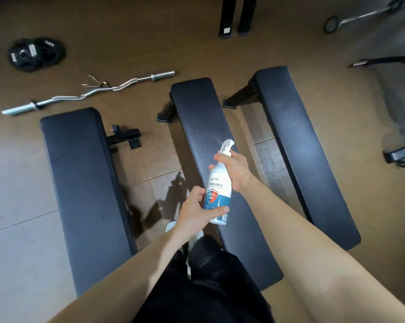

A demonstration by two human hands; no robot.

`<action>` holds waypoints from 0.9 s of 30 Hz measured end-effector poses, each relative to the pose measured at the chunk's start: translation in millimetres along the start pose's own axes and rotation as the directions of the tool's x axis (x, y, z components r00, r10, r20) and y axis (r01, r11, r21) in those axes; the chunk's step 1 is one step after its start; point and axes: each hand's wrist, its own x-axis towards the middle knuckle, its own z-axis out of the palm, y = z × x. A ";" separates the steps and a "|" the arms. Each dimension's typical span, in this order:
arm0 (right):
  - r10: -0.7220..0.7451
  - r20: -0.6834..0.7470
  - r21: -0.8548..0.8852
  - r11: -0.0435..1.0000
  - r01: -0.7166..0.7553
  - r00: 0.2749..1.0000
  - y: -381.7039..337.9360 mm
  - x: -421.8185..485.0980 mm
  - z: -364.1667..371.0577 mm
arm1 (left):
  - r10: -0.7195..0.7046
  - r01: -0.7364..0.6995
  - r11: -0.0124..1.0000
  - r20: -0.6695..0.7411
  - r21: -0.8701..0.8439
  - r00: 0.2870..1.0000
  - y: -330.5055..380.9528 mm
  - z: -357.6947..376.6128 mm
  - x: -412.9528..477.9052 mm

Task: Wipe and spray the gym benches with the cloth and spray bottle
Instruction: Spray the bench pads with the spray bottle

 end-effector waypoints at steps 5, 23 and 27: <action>0.013 0.037 0.010 1.000 -0.013 0.999 -33.6 25.8 20.0 | -0.006 0.006 1.000 -0.028 0.021 1.000 30.3 -21.8 28.6; 0.040 0.146 0.131 0.990 -0.060 0.988 -172.7 183.3 86.6 | -0.047 0.069 0.987 -0.150 0.143 0.987 154.4 -96.1 192.5; 0.077 0.123 0.176 0.979 -0.098 0.989 -189.3 198.5 95.1 | -0.048 0.069 0.987 -0.141 0.146 0.989 170.2 -107.6 210.3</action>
